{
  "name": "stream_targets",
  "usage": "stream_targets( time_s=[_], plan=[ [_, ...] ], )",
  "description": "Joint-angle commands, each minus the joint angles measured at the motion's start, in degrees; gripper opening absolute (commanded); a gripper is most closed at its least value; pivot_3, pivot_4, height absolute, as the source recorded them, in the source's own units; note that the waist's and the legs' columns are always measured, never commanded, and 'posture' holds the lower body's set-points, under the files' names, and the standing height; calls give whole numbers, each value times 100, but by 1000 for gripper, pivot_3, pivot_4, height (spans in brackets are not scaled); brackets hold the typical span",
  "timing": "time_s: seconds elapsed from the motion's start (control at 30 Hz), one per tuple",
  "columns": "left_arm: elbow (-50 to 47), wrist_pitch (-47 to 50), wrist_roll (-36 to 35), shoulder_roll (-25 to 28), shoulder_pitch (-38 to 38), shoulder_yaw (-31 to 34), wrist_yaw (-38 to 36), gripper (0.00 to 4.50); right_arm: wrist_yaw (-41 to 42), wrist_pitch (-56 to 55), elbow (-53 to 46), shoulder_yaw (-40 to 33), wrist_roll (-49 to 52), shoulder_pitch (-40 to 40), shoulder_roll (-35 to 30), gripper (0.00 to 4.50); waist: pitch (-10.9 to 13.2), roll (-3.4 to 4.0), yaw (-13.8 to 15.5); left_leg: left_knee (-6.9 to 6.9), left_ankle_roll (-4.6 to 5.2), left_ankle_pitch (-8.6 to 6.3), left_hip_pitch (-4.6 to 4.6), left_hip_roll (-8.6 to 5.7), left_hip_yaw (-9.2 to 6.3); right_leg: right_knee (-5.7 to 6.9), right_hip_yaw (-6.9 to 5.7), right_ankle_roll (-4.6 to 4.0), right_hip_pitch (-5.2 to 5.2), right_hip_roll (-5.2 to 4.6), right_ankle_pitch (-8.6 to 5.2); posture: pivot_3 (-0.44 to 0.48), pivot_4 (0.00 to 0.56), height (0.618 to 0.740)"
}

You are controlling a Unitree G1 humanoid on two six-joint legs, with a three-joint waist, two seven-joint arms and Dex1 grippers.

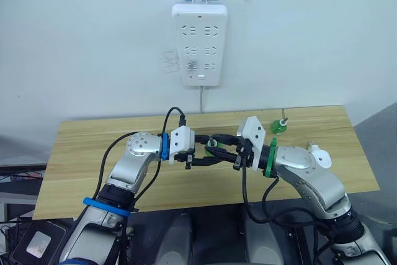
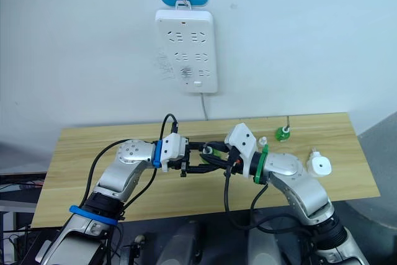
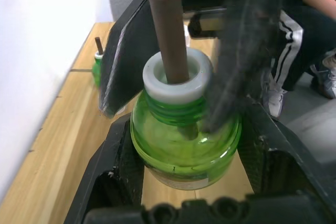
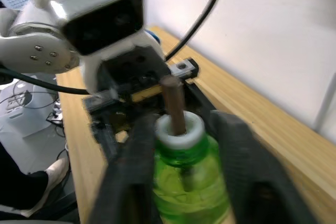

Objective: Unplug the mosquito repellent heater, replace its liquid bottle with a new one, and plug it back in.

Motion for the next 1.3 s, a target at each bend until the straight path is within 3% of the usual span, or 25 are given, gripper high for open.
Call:
stream_targets(
  time_s=[0.03, 0.17, 0.2, 0.37, 0.47, 0.57, 0.67, 0.87, 1.3],
  plan=[
    [-190, -71, -44, -31, 10, 5, -6, 2233, 127, -173, -96, 4, -28, 104, -36, 867, 0, 0, -1, 0, 0, 0, 0, 0, 1, 0, 1, 0, 0, 0, 0, 16, 265, 740],
    [-257, 23, -135, -87, 19, 83, 103, 2233, 64, -255, -24, -60, -50, 163, 2, 867, 0, 0, 0, 1, 0, 0, 0, 0, 1, 1, 1, 0, 0, 0, 0, 19, 268, 740],
    [-308, 80, -207, -106, 28, 117, 114, 2973, 12, -243, -6, -125, -22, 187, 35, 867, -1, -1, 1, 1, 0, 0, 0, 0, 1, 1, 1, 0, 0, 0, 0, 19, 269, 740],
    [-576, -41, -274, -272, 169, 262, 434, 4446, -624, 532, 49, -1098, 838, 342, 503, 867, -1, -2, 2, 2, 0, 0, 0, 0, 0, 2, 2, 0, 0, -1, 0, 19, 270, 740],
    [-658, -189, -207, -389, 269, 321, 666, 4500, -1496, 1401, 93, -2129, 1988, 250, 1094, 866, -3, -2, 2, 3, 0, 0, 1, 4, -1, 3, 3, -1, 0, -1, 0, 18, 271, 740],
    [-741, -358, -114, -708, 307, 389, 1210, 4500, -3053, 1968, 357, -3280, 3870, -76, 1898, 866, -4, -1, 1, 6, -1, 1, 2, 7, -17, 5, 4, -3, 0, -2, 2, 13, 271, 740],
    [-810, -475, -4, -1017, 276, 470, 1754, 4500, -3991, 2163, 402, -3664, 4958, -195, 2214, 866, -6, 0, 1, 6, -1, 1, 2, 9, -35, 5, 2, -3, -1, -9, 2, 12, 270, 740],
    [-1190, -464, 144, -1583, 395, 520, 2784, 4500, -5178, 1950, 196, -3591, 6301, -89, 2428, 866, -18, 2, -19, -1, -1, 0, 1, 3, -32, 7, 5, -2, -2, -10, 2, 18, 267, 740],
    [-1127, -437, 127, -1753, 295, 367, 3048, 4500, -5603, 1464, 98, -3094, 6970, 31, 2061, 866, -78, 22, -16, 3, 0, 1, 2, -2, 6, 9, 6, -2, -1, -5, 2, 18, 267, 740]
  ],
)
